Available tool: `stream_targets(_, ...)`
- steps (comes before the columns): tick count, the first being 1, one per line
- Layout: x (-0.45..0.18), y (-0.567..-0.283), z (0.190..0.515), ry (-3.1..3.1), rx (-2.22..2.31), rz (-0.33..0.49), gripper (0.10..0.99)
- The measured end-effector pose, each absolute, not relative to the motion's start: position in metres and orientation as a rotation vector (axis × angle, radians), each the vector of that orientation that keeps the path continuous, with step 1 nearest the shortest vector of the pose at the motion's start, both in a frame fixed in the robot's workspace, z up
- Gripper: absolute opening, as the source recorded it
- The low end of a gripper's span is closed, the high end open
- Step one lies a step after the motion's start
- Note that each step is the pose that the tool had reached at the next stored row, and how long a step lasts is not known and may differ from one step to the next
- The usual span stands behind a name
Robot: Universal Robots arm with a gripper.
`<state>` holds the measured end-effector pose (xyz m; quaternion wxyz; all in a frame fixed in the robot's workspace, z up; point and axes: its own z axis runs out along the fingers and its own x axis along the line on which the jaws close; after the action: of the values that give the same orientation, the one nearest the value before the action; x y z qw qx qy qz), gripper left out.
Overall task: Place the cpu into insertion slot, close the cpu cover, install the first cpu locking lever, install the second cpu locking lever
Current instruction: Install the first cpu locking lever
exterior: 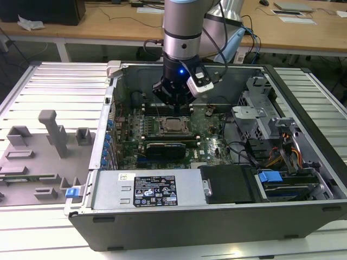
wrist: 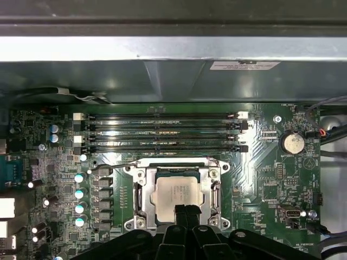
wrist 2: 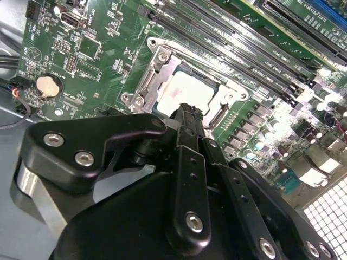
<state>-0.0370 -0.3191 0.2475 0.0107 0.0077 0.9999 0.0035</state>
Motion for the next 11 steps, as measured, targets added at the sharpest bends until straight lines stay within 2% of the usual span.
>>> stream_targets(11, -0.06, -0.319, 0.248, 3.117, 0.024, 0.011, 0.106)
